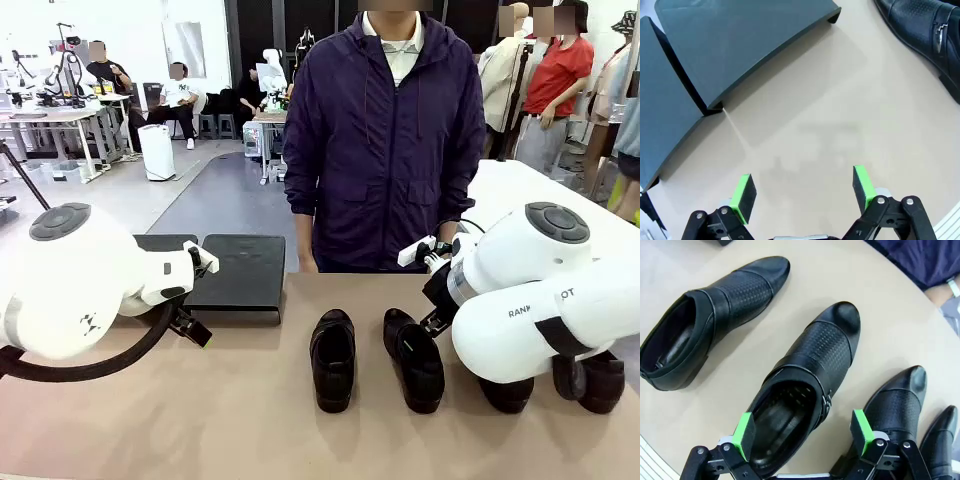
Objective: Organize the shoes by placing them on the stand.
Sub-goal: Pick up one Shoe and place it in the middle of the table.
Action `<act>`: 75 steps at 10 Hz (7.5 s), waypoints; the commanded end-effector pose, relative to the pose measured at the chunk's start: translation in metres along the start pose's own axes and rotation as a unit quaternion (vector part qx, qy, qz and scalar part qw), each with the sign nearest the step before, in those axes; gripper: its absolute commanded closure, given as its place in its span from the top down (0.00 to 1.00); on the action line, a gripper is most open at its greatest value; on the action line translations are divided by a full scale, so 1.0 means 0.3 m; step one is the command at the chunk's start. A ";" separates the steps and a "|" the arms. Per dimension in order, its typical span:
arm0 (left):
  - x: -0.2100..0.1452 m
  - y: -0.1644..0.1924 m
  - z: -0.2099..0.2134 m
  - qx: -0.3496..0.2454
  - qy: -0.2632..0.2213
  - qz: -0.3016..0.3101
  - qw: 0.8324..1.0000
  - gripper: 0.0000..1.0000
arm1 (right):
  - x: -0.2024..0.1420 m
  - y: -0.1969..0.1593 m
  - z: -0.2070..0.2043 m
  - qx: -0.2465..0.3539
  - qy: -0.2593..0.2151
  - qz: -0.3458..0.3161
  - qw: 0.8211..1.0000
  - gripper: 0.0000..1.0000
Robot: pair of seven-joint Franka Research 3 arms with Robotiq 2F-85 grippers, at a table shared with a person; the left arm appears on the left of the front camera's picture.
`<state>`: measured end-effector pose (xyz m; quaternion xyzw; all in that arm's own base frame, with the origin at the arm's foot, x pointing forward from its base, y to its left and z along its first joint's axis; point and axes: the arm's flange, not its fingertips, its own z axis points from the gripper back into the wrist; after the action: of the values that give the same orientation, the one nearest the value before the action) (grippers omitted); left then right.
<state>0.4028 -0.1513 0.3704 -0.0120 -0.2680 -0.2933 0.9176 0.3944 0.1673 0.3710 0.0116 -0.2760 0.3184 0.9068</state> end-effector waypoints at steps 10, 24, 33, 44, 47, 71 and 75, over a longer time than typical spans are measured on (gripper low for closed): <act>0.000 0.000 0.000 0.000 0.000 0.000 1.000 1.00 | 0.000 0.000 0.000 0.000 0.000 0.000 1.000 1.00; -0.328 0.492 1.068 -0.122 -0.094 0.116 0.981 1.00 | -0.400 -0.325 1.079 0.067 -0.053 -0.169 0.982 1.00; -0.460 0.587 1.166 -0.125 -0.147 0.177 0.965 1.00 | -0.466 -0.360 1.163 0.057 -0.062 -0.203 0.975 1.00; -0.460 0.587 1.166 -0.125 -0.147 0.177 0.965 1.00 | -0.403 -0.351 1.160 0.024 -0.038 -0.199 0.979 1.00; -0.460 0.587 1.166 -0.125 -0.147 0.177 0.965 1.00 | -0.254 -0.345 1.052 0.023 -0.025 -0.161 0.986 1.00; -0.460 0.587 1.166 -0.125 -0.147 0.177 0.965 1.00 | 0.185 0.164 0.719 0.047 0.086 -0.172 0.980 1.00; -0.460 0.587 1.166 -0.125 -0.147 0.177 0.965 1.00 | 0.180 0.206 0.688 0.054 0.113 -0.226 0.966 1.00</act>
<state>0.2353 0.1288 0.6238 -0.2196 -0.3555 -0.1450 0.8969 0.2949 0.2297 0.5553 0.0533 -0.1445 0.1218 0.9805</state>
